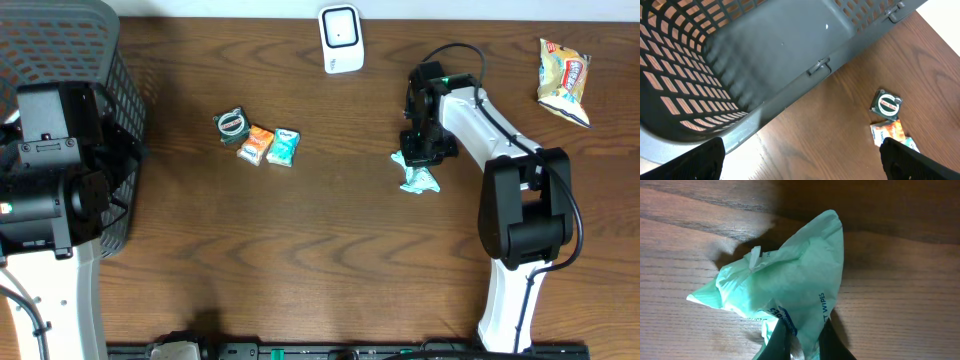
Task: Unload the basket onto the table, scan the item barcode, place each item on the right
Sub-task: 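Present the teal packet under the white scanner with the right gripper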
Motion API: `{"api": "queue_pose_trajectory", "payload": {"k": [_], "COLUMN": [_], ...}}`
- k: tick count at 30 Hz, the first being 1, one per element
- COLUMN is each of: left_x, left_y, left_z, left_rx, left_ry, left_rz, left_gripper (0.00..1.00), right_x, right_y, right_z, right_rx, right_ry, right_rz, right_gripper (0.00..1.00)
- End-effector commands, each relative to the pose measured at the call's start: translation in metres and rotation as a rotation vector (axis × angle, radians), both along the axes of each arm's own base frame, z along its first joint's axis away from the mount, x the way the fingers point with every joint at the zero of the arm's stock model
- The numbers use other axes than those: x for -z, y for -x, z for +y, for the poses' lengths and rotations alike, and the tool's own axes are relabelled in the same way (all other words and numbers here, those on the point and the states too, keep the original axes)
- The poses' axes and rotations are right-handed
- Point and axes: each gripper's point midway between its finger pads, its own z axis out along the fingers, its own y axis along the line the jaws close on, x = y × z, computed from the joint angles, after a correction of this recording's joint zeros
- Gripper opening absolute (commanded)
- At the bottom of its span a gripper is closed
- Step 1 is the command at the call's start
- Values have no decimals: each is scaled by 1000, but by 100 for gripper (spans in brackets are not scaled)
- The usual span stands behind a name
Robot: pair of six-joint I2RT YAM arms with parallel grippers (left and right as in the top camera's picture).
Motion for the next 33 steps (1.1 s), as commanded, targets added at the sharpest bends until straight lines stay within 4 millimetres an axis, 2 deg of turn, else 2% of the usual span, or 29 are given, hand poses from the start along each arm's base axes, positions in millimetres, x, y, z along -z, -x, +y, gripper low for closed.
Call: {"api": "queue_pose_trajectory", "payload": {"k": [1, 3, 7, 9, 10, 12, 14, 16, 20, 25, 29, 33], "left_x": [2, 2, 2, 2, 2, 2, 2, 2, 2, 2, 2, 2], "left_y": [2, 2, 2, 2, 2, 2, 2, 2, 2, 2, 2, 2], "left_z": [3, 3, 3, 3, 3, 3, 3, 3, 3, 3, 3, 3], "left_rx": [-23, -23, -23, -23, -23, -23, -23, -23, -23, -23, -23, -23], "left_ry": [0, 0, 0, 0, 0, 0, 0, 0, 0, 0, 0, 0], "left_rz": [4, 4, 4, 4, 4, 4, 4, 4, 4, 4, 4, 4], "left_gripper": [98, 98, 98, 98, 98, 98, 97, 98, 98, 98, 98, 98], "right_x": [4, -12, -44, -69, -76, -102, -116, -143, -183, -218, -223, -212], "right_y": [-1, -18, -56, -86, -92, -118, -132, -156, -188, -215, -233, -246], "right_z": [13, 19, 47, 68, 73, 92, 102, 119, 131, 127, 126, 137], "right_rx": [33, 86, 129, 143, 152, 192, 212, 228, 244, 294, 346, 341], "right_ry": [-68, -89, -199, -267, -281, -342, -382, -459, -553, -577, -602, -634], "right_rz": [24, -25, -154, -271, -299, -407, -471, -591, -760, -933, -1009, -1053], "right_gripper": [1, 1, 2, 2, 2, 2, 1, 2, 2, 1, 1, 1]}}
